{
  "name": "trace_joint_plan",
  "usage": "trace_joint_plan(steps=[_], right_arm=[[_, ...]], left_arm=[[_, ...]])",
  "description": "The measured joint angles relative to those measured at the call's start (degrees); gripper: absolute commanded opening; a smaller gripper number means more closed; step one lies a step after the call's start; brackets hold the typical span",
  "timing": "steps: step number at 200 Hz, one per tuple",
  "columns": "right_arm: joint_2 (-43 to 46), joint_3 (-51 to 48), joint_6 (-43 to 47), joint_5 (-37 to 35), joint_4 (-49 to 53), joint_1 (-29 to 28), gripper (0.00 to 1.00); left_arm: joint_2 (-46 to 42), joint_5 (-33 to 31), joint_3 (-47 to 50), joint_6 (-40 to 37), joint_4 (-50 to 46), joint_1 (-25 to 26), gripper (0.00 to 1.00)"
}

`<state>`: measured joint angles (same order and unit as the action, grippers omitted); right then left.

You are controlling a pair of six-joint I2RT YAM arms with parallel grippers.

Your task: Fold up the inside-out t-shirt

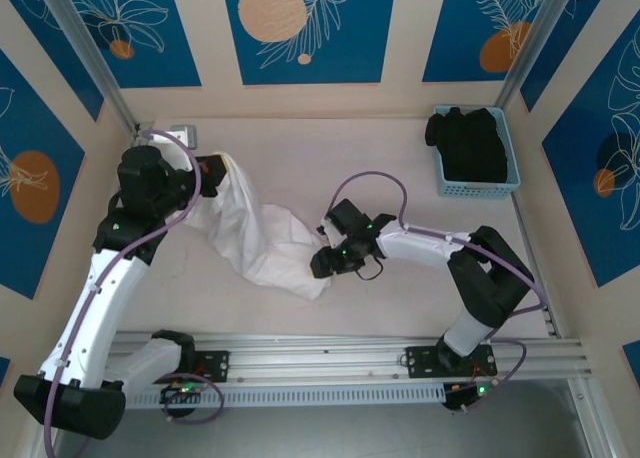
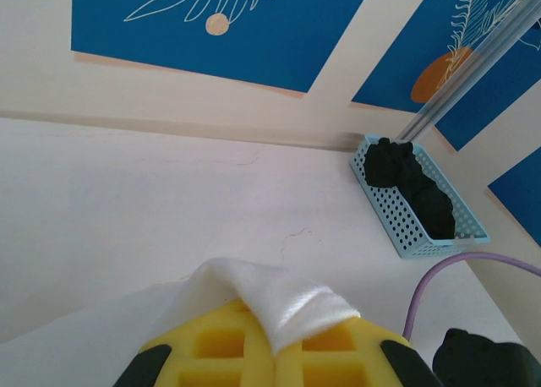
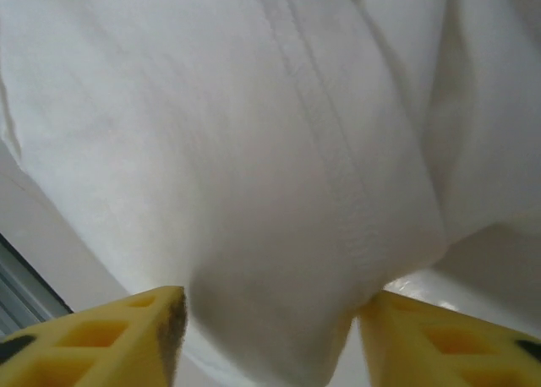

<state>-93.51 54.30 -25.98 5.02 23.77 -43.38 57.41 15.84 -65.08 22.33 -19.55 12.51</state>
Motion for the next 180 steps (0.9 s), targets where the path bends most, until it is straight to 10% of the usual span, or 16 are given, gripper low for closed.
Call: trace_joint_plan(steps=[48, 142, 180], right_arm=[[-0.3, 1.5, -0.6, -3.9, 2.1, 0.0, 0.05], [24.1, 33.3, 9.8, -3.8, 7.9, 30.3, 0.03], [26.9, 39.8, 11.2, -3.6, 9.8, 35.7, 0.02]], left_arm=[[0.0, -0.5, 0.0, 0.0, 0.0, 0.0, 0.00], [-5.2, -12.3, -7.1, -4.2, -5.6, 0.0, 0.00], [-6.4, -6.0, -7.5, -3.1, -6.3, 0.1, 0.00]])
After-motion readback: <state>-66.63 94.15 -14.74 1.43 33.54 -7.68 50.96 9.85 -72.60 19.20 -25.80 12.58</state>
